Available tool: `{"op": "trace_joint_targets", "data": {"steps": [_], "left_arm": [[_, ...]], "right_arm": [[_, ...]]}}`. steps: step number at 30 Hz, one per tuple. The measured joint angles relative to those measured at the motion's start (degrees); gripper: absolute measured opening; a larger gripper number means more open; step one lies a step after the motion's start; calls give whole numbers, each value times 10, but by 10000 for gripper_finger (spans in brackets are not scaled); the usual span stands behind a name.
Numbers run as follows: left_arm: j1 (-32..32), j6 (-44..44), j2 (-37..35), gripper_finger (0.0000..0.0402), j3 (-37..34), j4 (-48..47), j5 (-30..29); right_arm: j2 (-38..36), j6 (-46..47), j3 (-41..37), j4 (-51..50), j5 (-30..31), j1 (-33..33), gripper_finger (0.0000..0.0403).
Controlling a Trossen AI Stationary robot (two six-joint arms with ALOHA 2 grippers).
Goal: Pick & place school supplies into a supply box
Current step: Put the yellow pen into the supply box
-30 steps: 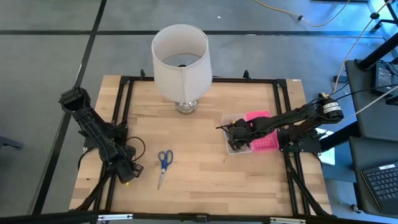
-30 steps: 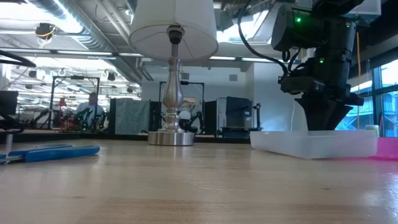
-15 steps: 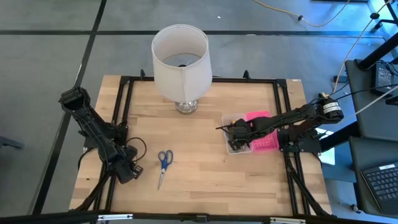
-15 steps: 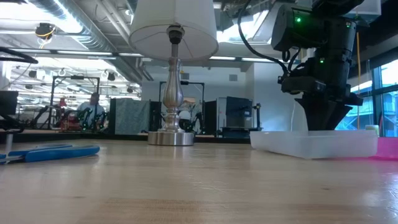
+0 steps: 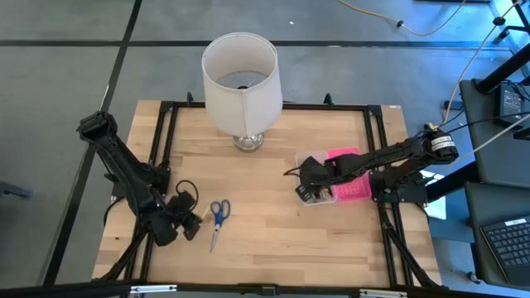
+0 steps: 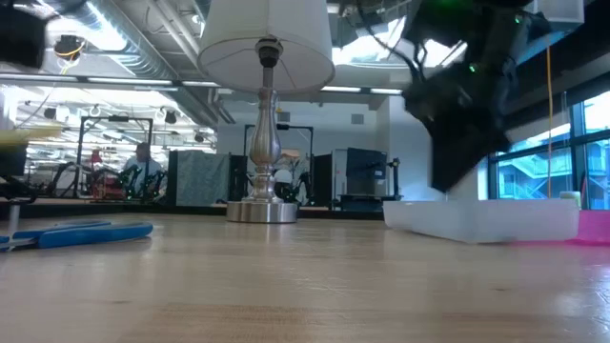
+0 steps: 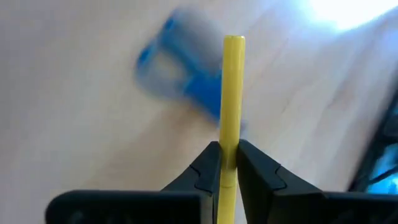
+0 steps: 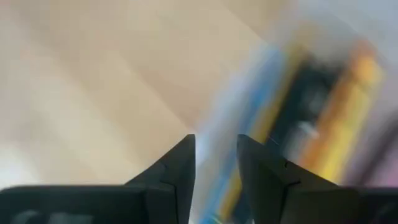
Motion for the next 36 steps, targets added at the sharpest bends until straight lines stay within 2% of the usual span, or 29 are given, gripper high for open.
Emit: {"op": "trace_joint_targets", "data": {"steps": [3,7,15,17,20,23,30,36], "left_arm": [[15,112,-7,31,0,58,-84],[46,243,-8,31,0,140,-143],[141,565,-8,32,0,339,-166],[166,644,-6,32,1,407,-147],[200,746,0,32,1,500,-86],[229,810,15,32,2,573,-24],[284,875,69,33,2,675,51],[316,919,111,33,1,763,108]], "right_arm": [[0,-76,2,87,-1,10,122],[0,-170,3,217,-18,27,122],[0,-315,3,394,-39,66,122],[0,-357,3,421,-39,76,122],[0,-409,3,457,-39,90,122],[0,-416,3,482,-39,102,122],[0,-457,3,493,-39,111,125],[0,-453,3,497,-38,110,172]]}}
